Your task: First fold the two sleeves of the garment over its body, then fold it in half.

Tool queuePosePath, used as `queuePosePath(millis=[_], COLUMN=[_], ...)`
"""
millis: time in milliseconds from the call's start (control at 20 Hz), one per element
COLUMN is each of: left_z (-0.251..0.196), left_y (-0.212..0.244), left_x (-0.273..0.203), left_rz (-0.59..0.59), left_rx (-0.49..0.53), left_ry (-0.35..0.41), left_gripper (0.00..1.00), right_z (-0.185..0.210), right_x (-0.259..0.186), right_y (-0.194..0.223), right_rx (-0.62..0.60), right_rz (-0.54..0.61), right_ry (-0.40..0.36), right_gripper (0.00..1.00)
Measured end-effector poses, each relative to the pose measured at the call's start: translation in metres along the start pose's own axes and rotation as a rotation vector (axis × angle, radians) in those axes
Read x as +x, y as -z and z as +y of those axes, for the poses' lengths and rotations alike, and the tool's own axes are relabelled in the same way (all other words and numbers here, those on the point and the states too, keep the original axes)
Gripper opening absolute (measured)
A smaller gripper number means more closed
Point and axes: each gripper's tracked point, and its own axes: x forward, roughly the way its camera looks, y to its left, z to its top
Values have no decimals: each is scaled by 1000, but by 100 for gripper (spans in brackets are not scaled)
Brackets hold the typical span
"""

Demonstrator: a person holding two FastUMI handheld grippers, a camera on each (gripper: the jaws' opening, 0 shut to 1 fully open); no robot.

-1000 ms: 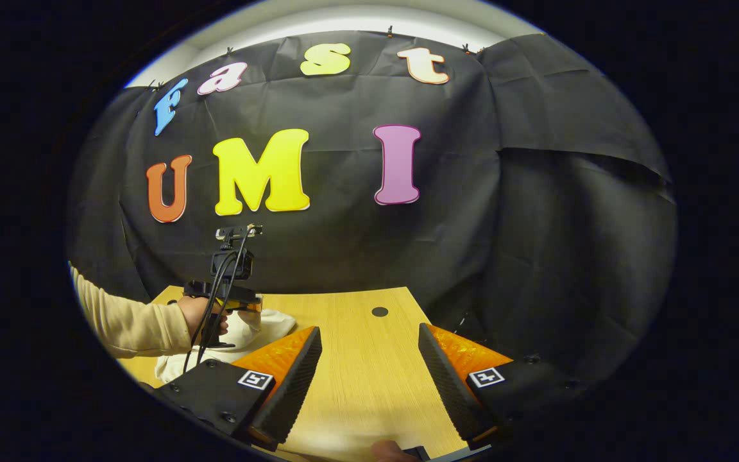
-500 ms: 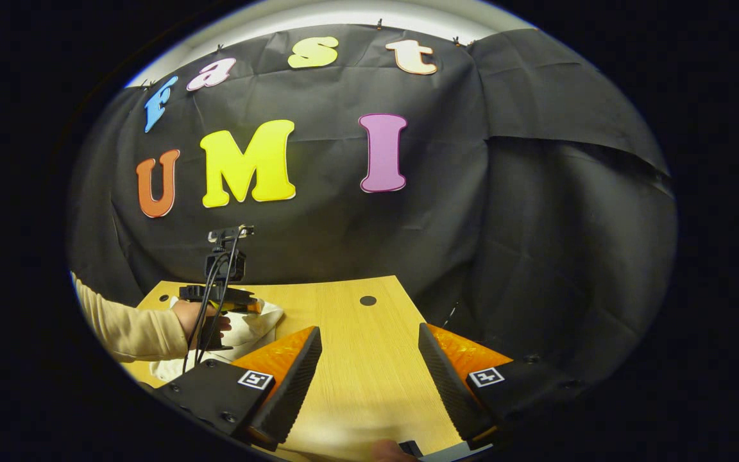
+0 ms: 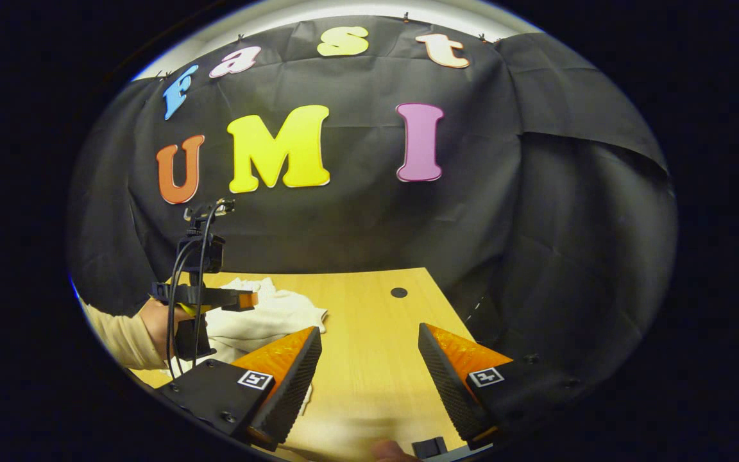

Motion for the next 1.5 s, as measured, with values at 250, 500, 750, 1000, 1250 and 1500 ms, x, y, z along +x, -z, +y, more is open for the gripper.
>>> queuePosePath(millis=[250, 500, 750, 1000, 1250, 1500], left_z=[70, 146, 206, 250, 241, 242], left_y=[47, 110, 163, 218, 244, 266], left_x=[-38, -66, -89, -107, -102, -92], left_rz=[25, 85, 146, 246, 339, 449], left_rx=[-21, -61, -82, -136, -259, -291], left_ry=[-58, -152, -242, -298, -235, -221], left_gripper=[99, 99, 99, 99, 99, 99], right_z=[57, 104, 135, 147, 165, 169], right_x=[21, 44, 66, 79, 94, 99], right_y=[29, 80, 147, 208, 253, 279], right_rx=[-11, -65, -124, -117, -137, -138], right_rz=[79, 198, 354, 545, 670, 778], right_ry=[-67, -103, -111, -83, -64, -21], right_gripper=[94, 94, 94, 94, 94, 94])
